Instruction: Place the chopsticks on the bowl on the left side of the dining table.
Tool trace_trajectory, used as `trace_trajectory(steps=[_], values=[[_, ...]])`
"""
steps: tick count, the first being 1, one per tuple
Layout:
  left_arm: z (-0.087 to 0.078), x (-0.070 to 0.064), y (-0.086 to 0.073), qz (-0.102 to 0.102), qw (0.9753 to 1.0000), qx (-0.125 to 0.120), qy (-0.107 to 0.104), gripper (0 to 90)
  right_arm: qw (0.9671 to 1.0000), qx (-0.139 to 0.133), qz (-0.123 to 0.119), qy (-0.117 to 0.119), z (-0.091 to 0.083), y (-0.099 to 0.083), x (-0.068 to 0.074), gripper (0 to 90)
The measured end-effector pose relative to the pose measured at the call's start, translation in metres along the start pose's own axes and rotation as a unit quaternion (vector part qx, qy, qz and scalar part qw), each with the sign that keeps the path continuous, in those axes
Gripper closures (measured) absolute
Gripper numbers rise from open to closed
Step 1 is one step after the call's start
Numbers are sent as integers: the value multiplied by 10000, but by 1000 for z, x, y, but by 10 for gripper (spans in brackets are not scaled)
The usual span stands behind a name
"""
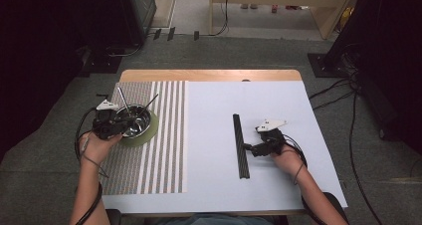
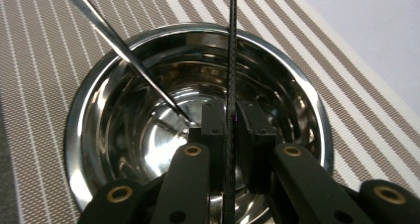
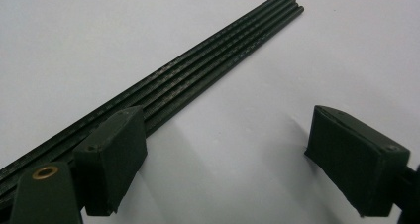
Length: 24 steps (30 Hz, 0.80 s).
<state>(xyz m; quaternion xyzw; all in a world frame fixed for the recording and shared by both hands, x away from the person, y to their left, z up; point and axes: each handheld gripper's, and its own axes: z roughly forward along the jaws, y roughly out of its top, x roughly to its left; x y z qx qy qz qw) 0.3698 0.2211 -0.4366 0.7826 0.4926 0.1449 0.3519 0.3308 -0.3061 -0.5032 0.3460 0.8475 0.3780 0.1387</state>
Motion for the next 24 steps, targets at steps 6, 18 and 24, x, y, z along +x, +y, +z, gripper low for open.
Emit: trace_trajectory(steps=[6, 18, 24], values=[[-1, 4, -1, -97, 9999, -46, 65, 843, 10000, 0, 1, 0, 0, 0, 0, 152], [-6, 14, -5, -198, 9996, -103, 185, 851, 10000, 3, -6, 1, 0, 0, 0, 152], [-8, 14, -3, -367, 9989, -284, -28, 690, 10000, 3, -6, 0, 0, 0, 0, 152]])
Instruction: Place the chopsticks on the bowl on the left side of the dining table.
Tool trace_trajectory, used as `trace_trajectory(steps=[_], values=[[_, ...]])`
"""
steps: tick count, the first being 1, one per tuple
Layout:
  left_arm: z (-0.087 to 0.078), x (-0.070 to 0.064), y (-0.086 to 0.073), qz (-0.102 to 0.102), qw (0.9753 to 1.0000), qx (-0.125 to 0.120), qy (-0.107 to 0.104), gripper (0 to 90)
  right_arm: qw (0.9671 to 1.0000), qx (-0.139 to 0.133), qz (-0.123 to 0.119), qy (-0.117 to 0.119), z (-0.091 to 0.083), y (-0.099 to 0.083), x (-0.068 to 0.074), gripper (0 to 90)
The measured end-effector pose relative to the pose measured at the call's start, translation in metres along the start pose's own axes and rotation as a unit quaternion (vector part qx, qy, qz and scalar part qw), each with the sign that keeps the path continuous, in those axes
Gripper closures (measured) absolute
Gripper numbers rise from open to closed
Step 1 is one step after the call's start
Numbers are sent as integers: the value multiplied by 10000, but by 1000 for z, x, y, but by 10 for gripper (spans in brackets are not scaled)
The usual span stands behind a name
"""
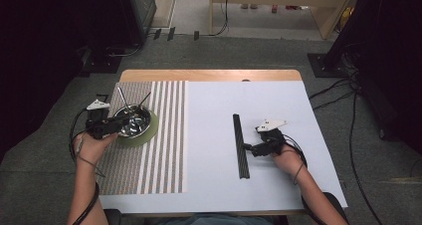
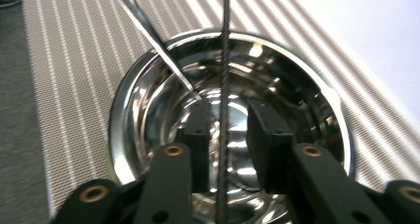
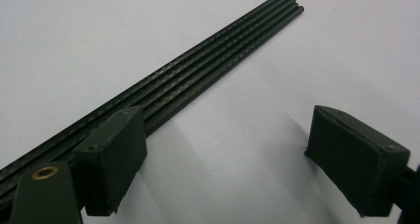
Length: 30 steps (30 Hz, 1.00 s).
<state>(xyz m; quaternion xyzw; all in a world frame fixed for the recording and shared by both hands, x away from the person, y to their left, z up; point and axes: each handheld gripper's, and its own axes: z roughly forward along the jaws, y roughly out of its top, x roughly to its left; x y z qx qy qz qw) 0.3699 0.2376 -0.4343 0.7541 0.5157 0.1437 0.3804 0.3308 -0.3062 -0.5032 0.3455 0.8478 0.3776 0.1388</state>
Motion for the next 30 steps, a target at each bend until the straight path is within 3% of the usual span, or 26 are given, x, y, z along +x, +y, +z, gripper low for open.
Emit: trace_trajectory(steps=[3, 7, 11, 13, 17, 23, 30], values=[[-1, -3, 2, 53, 10000, -46, -7, 578, 10000, 0, -2, 0, 0, 0, 0, 152], [0, -7, 5, 155, 9999, -26, 22, 504, 10000, 1, 0, 0, 0, 0, 0, 152], [0, -12, 8, 159, 9998, 32, -109, 392, 10000, 1, 5, 1, 0, 0, 0, 152], [0, -15, 11, 244, 9997, -17, -48, 360, 10000, 2, 5, 2, 0, 0, 0, 152], [0, -21, 16, 270, 9994, -28, 203, 315, 10000, -1, -6, 2, 0, 0, 0, 152], [-1, -23, 20, 97, 9998, -74, 180, 309, 10000, -3, -12, 1, 0, 0, 0, 152], [-1, -38, 27, 252, 9995, -137, 138, 299, 10000, -3, -11, -2, 0, 0, 0, 152]])
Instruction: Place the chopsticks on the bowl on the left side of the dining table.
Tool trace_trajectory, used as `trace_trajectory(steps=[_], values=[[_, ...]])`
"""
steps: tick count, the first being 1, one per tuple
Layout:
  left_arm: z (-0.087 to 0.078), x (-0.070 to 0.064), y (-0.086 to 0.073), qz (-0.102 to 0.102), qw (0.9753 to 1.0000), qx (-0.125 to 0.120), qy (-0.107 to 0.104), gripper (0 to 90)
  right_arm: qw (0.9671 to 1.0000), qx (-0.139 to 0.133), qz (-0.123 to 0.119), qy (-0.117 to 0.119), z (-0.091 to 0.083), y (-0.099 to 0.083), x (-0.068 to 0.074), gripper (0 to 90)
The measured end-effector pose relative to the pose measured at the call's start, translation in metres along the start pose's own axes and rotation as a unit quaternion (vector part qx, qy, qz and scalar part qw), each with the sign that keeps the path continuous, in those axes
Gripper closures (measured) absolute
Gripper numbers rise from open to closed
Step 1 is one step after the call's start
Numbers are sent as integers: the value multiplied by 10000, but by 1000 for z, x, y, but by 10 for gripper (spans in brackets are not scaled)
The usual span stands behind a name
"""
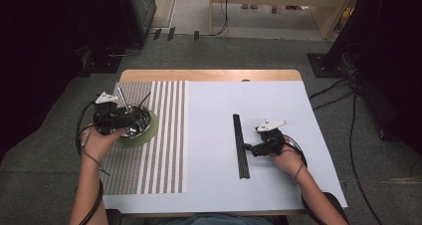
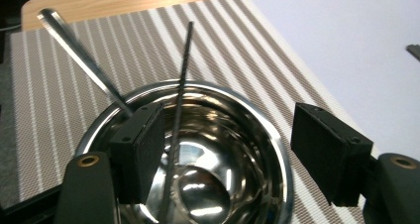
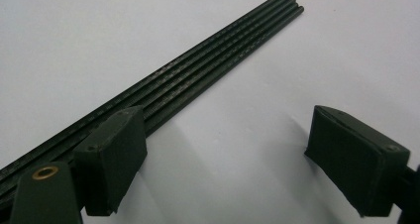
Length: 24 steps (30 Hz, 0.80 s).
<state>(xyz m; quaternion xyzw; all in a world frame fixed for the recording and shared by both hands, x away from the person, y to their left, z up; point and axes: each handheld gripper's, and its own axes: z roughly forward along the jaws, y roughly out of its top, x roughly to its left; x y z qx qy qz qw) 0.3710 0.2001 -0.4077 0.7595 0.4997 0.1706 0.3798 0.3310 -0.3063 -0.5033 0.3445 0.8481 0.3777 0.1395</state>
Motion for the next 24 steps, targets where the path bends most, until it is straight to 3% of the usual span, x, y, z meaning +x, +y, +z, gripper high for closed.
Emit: trace_trajectory(steps=[6, 10, 24], values=[[4, -12, 2, 70, 9999, -97, -105, 296, 10000, 10, 16, 0, 0, 0, 0, 152], [7, -18, 1, 183, 9998, -14, -121, 289, 10000, 13, 20, 1, 0, 0, 0, 152], [18, -44, 4, 273, 9992, -45, -298, 273, 10000, 9, 22, 2, 0, 0, 0, 151]])
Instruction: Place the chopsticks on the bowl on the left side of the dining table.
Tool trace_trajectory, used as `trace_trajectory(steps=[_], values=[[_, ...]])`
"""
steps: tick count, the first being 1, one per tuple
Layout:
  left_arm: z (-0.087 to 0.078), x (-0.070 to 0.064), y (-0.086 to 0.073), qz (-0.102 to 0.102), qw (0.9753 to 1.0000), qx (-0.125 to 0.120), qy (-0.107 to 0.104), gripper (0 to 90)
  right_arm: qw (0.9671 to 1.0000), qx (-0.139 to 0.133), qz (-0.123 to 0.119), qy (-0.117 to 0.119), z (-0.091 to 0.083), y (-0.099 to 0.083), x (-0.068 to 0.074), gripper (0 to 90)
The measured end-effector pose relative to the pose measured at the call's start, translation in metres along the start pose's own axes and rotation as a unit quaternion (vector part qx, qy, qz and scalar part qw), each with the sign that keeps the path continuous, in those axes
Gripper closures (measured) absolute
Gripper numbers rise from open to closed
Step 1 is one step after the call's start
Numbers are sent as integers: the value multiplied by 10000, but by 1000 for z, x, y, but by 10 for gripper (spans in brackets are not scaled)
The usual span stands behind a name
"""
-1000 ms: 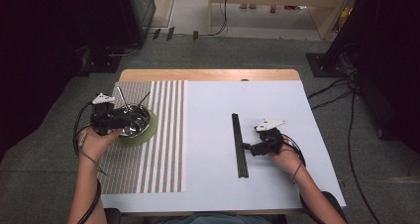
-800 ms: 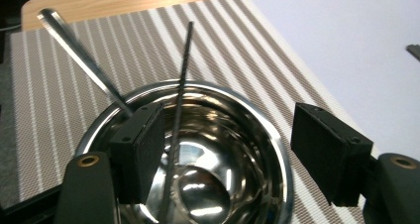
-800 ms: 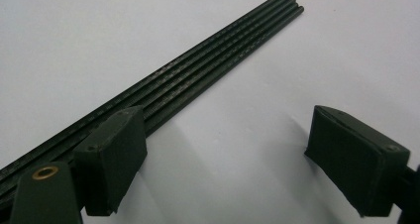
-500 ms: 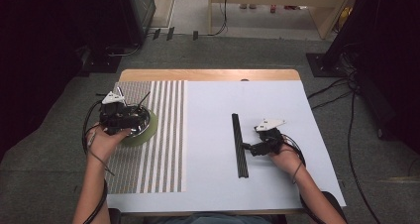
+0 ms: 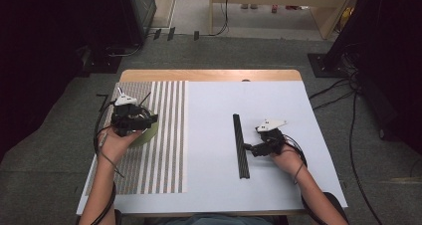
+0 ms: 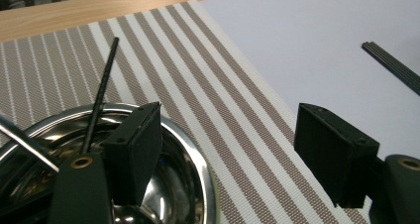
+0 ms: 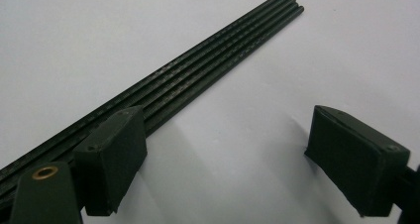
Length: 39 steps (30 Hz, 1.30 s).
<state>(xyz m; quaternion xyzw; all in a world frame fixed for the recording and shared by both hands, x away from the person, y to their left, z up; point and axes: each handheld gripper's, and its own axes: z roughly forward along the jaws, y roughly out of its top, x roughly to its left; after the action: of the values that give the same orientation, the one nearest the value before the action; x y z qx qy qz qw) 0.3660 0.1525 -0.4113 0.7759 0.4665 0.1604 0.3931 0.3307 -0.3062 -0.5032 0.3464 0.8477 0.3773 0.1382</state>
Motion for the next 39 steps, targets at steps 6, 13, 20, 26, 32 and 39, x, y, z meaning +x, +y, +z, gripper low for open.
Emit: trace_trajectory(steps=[6, 13, 20, 26, 32, 39], values=[[6, -8, 0, 86, 9999, 20, -103, 272, 10000, -2, -2, 0, 0, 0, 0, 152], [16, -22, 1, 120, 9998, -54, -164, 273, 10000, 0, -1, 0, 0, 0, 0, 152], [26, -39, 3, 223, 9993, -133, -261, 274, 10000, -2, -4, -1, 0, 0, 0, 152], [31, -50, 2, 195, 9991, -158, -353, 274, 10000, -2, -4, 1, 0, 0, 0, 152], [40, -61, 1, 332, 9986, -102, -394, 274, 10000, 1, 0, 4, 0, 0, 0, 152], [48, -69, 0, 385, 9981, -53, -482, 274, 10000, 0, -1, 3, 0, 0, 0, 152]])
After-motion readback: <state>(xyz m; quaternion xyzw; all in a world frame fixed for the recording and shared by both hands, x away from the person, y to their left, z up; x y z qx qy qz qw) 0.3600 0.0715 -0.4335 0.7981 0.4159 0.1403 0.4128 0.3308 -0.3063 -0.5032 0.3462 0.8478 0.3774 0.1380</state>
